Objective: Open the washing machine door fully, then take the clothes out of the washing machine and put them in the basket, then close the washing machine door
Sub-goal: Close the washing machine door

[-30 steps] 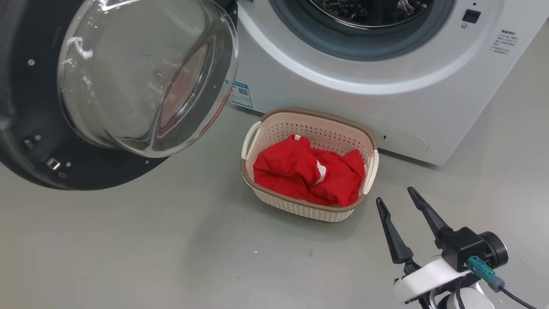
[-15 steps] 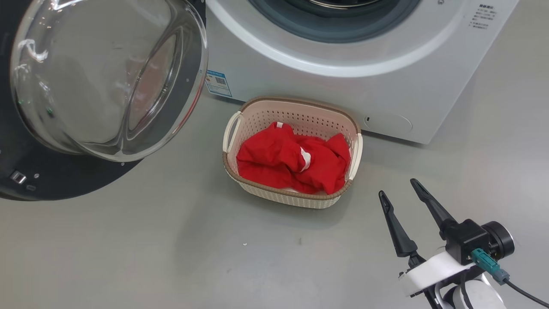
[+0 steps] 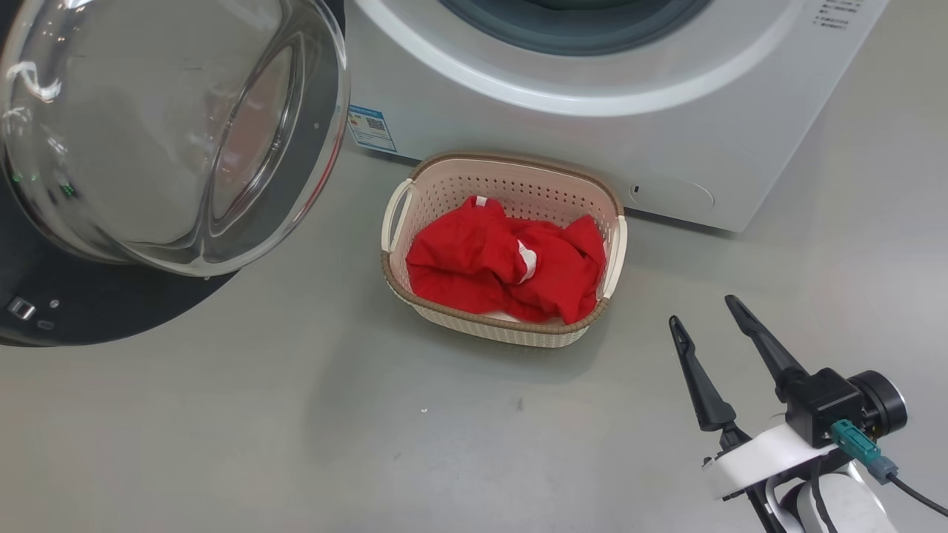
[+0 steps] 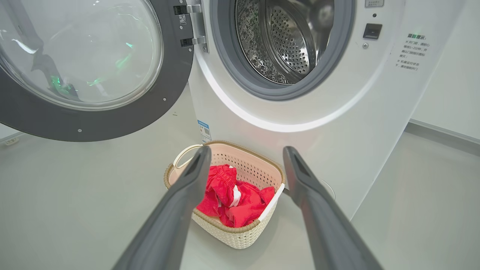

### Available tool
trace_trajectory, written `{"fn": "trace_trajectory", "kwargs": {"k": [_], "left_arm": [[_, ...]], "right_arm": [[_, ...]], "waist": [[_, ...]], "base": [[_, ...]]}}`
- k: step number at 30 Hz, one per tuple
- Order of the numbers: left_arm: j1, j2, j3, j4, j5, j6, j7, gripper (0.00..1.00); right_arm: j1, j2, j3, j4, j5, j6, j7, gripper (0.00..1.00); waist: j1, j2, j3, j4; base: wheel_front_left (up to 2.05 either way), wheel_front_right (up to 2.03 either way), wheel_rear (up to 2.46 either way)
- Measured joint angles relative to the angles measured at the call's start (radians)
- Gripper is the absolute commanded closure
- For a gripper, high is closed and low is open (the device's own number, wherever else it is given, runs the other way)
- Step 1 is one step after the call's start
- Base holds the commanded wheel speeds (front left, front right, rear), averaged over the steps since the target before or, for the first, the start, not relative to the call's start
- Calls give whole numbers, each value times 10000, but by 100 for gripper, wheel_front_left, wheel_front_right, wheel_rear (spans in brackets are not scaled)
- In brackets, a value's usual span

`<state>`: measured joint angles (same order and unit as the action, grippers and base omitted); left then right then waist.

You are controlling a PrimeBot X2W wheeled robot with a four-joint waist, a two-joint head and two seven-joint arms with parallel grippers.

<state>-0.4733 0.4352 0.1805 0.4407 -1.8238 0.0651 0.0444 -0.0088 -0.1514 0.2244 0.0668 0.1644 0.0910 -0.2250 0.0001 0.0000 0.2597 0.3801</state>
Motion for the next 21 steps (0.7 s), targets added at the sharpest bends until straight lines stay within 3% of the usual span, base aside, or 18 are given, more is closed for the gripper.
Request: {"fn": "trace_trajectory", "kwargs": {"k": [21], "left_arm": [[48,178,-658,59,-700,-1423,2830,100]], "right_arm": [[12,-82,25,-127,2,0,100,0]], "waist": [[0,0,9,622]], "base": [[0,0,0]]}}
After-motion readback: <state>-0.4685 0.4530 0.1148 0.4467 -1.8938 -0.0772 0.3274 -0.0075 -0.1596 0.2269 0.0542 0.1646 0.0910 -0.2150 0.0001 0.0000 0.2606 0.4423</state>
